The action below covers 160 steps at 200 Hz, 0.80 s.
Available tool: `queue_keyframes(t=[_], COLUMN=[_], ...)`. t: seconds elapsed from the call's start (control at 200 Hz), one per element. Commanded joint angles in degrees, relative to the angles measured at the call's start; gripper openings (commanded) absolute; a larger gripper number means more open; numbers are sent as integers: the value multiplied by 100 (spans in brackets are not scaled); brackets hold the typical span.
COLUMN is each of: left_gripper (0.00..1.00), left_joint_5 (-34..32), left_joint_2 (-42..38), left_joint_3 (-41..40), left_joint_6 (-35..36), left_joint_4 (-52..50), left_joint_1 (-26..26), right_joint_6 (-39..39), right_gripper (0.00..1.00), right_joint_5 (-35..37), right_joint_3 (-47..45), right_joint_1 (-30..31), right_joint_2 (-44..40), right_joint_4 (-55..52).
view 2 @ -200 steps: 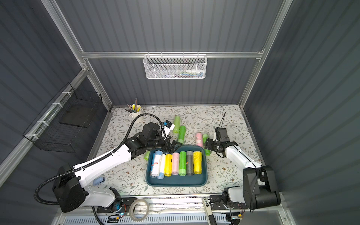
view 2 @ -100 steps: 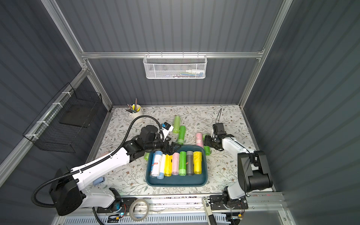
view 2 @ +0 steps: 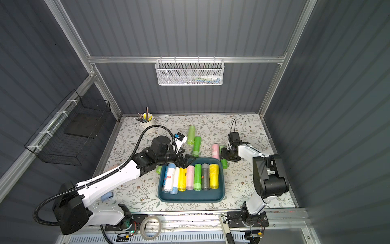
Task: Put the roll of trash bags into the storage box
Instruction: Pick up the roll of trash bags from the center of the board.
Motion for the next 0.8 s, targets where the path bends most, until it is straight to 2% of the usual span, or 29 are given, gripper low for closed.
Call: queue_keyframes(t=[0.0, 0.225, 0.355, 0.47, 0.55, 0.67, 0.795], left_gripper=[100, 100, 100, 100, 100, 100, 100], left_joint_5=[-51, -222, -371, -371, -396, -431, -580], left_joint_2=[-241, -353, -407, -441, -463, -497, -609], left_joint_3=[-72, -147, -186, -221, -239, -247, -273], left_joint_6=[35, 53, 47, 38, 46, 68, 70], left_joint_4=[-67, -170, -210, -200, -224, -292, -366], left_joint_1=[-23, -23, -23, -23, -21, -23, -21], right_joint_6=[-106, -145, -146, -172, -181, -146, -94], right_gripper=[64, 57, 50, 49, 43, 36, 34], right_joint_5=[320, 345, 441, 568, 593, 575, 410], right_joint_3=[119, 234, 212, 243, 234, 125, -26], right_joint_1=[28, 29, 32, 19, 3, -13, -38], right_joint_2=[46, 190, 142, 184, 189, 23, -365], right_joint_4=[-338, -463, -438, -487, -490, -397, -402])
